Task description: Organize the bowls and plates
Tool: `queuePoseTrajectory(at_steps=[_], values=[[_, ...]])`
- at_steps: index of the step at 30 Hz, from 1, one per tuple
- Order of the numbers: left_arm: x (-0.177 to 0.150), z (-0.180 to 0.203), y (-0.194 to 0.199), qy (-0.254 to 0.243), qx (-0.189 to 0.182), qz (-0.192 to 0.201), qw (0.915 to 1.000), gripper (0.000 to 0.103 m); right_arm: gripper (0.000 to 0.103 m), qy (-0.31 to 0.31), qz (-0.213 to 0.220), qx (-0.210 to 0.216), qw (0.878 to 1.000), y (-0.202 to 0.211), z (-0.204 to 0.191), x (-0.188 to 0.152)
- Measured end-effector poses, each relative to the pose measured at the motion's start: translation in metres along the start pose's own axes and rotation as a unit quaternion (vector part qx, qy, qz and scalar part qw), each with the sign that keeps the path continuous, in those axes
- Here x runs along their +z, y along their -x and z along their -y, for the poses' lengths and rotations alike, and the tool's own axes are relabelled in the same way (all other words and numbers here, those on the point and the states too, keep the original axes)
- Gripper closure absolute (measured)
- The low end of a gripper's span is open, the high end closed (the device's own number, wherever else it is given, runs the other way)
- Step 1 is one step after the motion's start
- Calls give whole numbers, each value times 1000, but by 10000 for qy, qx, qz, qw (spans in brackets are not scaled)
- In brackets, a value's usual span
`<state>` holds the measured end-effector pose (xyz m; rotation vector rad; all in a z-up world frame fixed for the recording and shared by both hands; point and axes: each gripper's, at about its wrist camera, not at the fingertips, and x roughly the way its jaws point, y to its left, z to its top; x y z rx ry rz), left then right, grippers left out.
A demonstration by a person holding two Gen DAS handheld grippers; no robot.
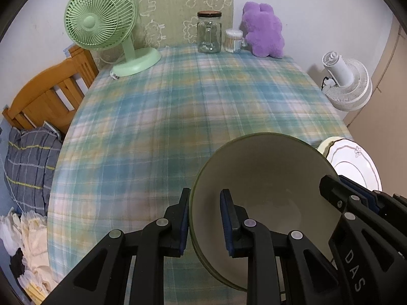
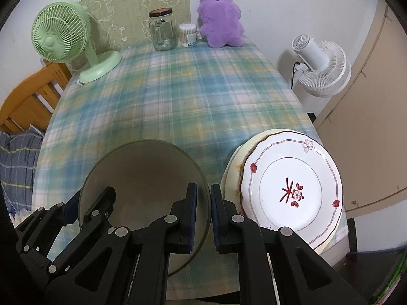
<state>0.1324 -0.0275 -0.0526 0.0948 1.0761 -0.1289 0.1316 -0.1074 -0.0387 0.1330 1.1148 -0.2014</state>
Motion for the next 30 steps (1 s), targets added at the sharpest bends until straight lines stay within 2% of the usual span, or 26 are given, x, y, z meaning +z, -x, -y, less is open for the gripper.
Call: queuePoseTrajectory(at_steps=[5,15,18,24,26,27,29,30], values=[[-5,-2,-11,50,-6,-185,9998,83,89,25,-128,-1,9999,-7,-4,-5],[-8,-1,-9,96,6,-123,9999,83,89,-12,-115,36,9999,-19,0,-7],[-8,-2,-11,160,-39,-163,9997,79,89,-36,-126,5,9999,-20,-1,-5],[-10,-4,-7,57,-148,-141,9998,61,89,48,-198,-28,9998,-17,-3,-6],[-11,-7,-6,74,-173,-146,9997,47,88,46,-224,-4,9997,-15,-3,-6],[-10,-9,-5,102,-184,-152,9997,44,88,28,-234,18,9997,-13,-1,-7],[-9,-12,-3,141,-237,-139,9995,37,82,-12,-221,9,9998,-9,1,-7],[-9,-14,-1,164,-274,-123,9994,34,67,-54,-203,26,9998,-7,4,-8]])
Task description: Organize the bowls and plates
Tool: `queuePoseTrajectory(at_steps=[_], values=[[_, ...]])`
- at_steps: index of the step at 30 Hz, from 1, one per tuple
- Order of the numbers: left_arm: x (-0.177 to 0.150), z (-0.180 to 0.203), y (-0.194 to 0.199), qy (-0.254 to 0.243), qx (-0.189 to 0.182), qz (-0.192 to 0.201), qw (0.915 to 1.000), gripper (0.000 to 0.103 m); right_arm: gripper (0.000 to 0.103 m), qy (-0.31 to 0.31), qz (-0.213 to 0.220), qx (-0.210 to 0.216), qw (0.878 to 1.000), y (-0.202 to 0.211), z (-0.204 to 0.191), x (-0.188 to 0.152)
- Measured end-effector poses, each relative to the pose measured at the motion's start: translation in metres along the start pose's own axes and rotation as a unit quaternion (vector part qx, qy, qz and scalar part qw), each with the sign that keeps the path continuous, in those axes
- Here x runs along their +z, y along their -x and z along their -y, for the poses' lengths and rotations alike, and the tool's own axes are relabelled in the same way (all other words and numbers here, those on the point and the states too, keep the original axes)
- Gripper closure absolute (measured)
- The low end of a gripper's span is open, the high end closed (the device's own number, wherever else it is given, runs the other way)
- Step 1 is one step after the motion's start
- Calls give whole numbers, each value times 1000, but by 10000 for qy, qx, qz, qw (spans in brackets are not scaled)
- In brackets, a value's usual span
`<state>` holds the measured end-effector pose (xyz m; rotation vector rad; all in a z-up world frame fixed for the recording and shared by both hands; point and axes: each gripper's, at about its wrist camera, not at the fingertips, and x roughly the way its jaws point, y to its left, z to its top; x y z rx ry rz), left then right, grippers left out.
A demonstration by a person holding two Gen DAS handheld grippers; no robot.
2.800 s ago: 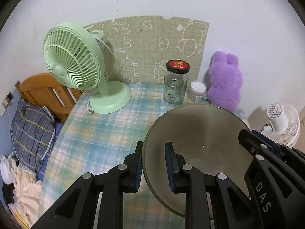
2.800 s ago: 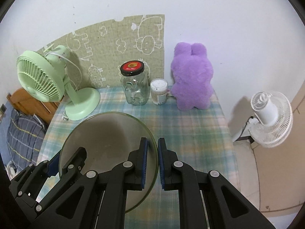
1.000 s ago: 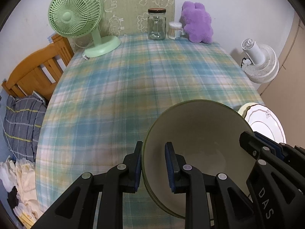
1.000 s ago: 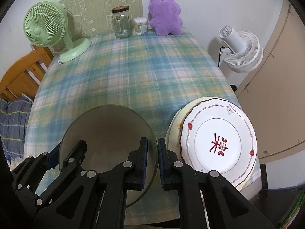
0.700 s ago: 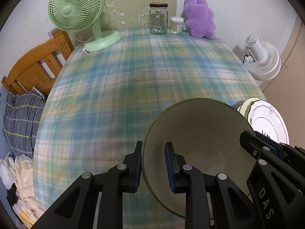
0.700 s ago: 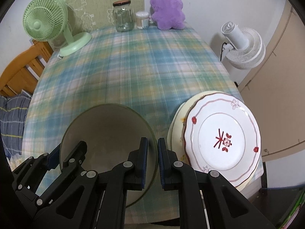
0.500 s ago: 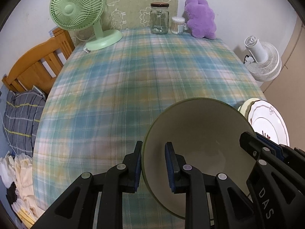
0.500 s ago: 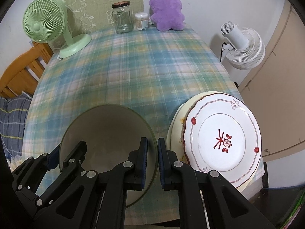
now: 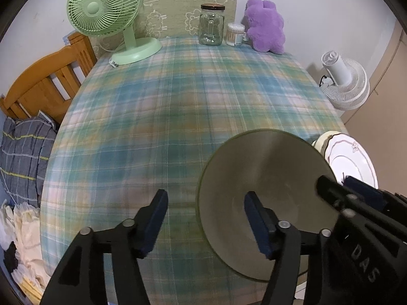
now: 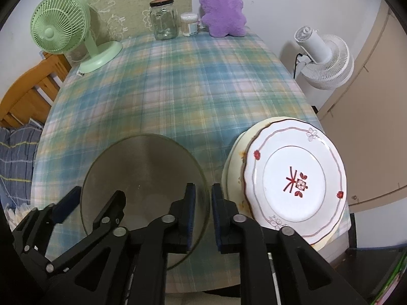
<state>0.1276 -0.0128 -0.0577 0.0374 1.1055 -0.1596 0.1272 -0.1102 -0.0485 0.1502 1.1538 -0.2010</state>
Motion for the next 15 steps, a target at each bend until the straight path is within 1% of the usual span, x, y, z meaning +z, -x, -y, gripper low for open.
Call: queuePoseTrajectory(at_steps=[1,2,3,8,12,15], values=[[0,0,0,0,12,7,10000,30,46,-47,20,41,10000,1,2,0],[1,0,0,-2,20,13,10000,25,39,-104,68,66,9999,3,5,0],[1,0,0,-8,27,15,10000,23,36,-165,128,100,9997,5,7,-1],[1,5,-7,-29,-19,-82,10000,15,36,-312,-31,321,9990,-7,19,2],[1,9,-17,37,60,-228,9997,15,36,-303,-183,651,9972,-22,24,5],[2,10,-19,148,131,-262,9995,15,37,-265,-347,880,9952,-37,25,9]])
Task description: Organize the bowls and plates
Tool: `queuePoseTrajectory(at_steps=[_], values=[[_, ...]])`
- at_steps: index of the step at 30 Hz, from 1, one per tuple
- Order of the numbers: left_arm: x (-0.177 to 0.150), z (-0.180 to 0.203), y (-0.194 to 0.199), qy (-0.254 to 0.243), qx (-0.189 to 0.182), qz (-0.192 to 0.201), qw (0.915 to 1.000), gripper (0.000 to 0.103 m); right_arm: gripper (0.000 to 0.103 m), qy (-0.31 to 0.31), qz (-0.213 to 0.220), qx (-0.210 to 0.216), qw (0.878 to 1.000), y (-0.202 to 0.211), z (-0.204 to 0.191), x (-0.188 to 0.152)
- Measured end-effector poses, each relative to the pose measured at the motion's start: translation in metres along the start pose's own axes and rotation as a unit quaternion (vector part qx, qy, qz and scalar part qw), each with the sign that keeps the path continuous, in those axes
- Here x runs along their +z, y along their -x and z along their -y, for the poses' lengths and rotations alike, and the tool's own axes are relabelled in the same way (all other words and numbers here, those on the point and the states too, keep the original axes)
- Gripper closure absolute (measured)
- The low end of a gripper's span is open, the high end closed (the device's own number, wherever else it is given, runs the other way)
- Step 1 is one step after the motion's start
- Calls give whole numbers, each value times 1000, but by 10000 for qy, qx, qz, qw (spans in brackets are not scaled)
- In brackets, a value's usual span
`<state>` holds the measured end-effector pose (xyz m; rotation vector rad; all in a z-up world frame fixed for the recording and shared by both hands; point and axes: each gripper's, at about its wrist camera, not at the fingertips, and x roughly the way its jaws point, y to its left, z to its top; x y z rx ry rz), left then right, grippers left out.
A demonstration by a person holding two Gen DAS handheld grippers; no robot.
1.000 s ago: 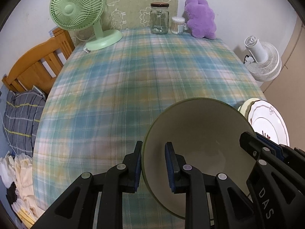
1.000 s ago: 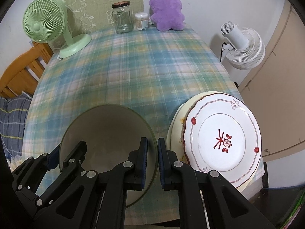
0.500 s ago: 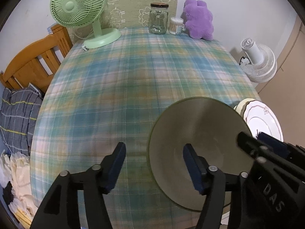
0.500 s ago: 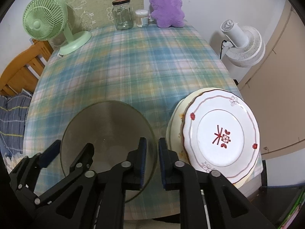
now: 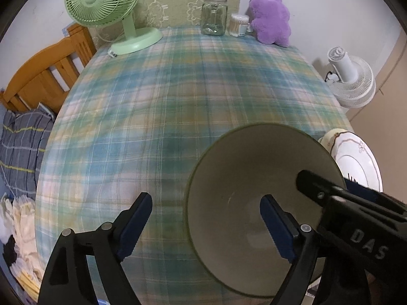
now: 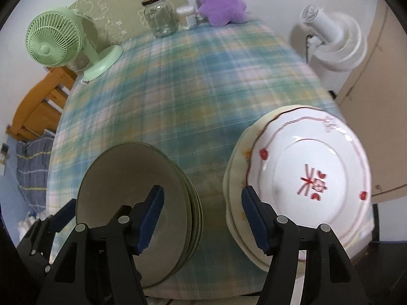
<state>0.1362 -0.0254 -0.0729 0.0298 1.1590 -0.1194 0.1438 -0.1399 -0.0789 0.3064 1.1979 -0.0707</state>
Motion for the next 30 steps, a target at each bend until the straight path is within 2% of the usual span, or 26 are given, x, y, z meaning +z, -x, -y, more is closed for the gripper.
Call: queuePoseTrajectory(at_steps=[2,4,9,14,19,24,26,30], values=[[0,4,-3,3,115,-62,9999,15,43,60,-146,130,9998,-9,1,3],[2,6,-7,26,213,-147,9997,15,53,110,-307,316,9990,-17,2,6],[4,12,-16,51,411,-287,9987,15,60,230,-602,738,9952,-32,3,10],[1,12,-22,182,455,-391,9980,16,67,498,-709,915,9920,-37,-6,11],[3,11,-26,200,354,-436,9982,17,67,586,-723,897,9916,-37,-6,11],[4,8,-28,128,66,-386,9992,23,66,526,-687,791,9931,-37,-8,11],[3,8,-28,101,-112,-319,9994,32,65,481,-664,728,9940,-37,-9,11],[3,7,-27,75,-409,-247,9988,40,64,437,-607,568,9956,-36,-13,10]])
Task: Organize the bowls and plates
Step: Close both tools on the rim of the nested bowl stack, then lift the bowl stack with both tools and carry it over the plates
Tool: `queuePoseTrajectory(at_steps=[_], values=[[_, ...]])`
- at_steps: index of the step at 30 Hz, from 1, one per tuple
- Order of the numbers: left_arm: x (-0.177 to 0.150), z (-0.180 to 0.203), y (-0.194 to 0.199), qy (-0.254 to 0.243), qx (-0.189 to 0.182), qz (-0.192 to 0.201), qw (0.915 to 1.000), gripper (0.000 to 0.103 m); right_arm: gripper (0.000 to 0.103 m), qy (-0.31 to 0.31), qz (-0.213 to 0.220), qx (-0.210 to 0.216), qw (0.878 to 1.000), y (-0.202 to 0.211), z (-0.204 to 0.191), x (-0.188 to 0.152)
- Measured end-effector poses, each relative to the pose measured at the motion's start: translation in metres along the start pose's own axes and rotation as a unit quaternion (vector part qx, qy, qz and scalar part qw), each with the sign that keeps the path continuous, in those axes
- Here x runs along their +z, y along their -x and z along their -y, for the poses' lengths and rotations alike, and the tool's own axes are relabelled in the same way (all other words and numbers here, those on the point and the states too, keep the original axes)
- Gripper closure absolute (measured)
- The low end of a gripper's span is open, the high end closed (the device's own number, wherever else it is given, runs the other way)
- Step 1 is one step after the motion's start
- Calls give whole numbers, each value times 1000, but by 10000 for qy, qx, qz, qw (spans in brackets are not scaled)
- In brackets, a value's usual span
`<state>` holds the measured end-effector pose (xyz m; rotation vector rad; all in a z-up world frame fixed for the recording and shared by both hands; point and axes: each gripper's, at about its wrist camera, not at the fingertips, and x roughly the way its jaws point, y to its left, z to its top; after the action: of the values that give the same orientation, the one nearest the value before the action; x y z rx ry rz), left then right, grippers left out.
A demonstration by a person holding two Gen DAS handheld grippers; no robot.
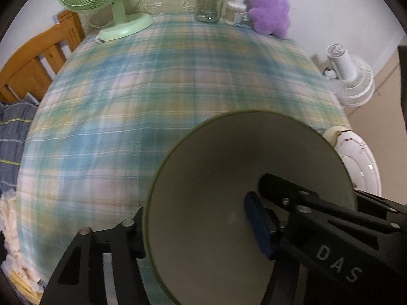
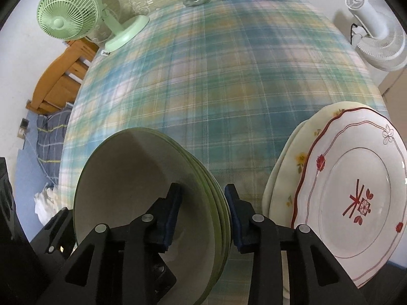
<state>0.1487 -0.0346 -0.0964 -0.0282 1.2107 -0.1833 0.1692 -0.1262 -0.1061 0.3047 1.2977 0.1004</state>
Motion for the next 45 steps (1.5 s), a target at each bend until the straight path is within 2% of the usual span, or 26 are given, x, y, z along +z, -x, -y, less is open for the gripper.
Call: queuePoseTrajectory(at_steps=[9,21,31,45], values=[[-1,-14,2,-24,-452,-10,9990,42,63,-50,171,-435,9989,5,-15,-4],[-7,-28,35,-375,-692,89,9969,43,63,-379,416,-585,9967,30,-41,-23],[-5,-17,64,-616,-703,339,9950,43,63,-532,727,-610,9941,65,-49,-33],[-6,35,71,-516,-471,509,9963,43,63,-406,867,-419,9945,92,-5,-31]])
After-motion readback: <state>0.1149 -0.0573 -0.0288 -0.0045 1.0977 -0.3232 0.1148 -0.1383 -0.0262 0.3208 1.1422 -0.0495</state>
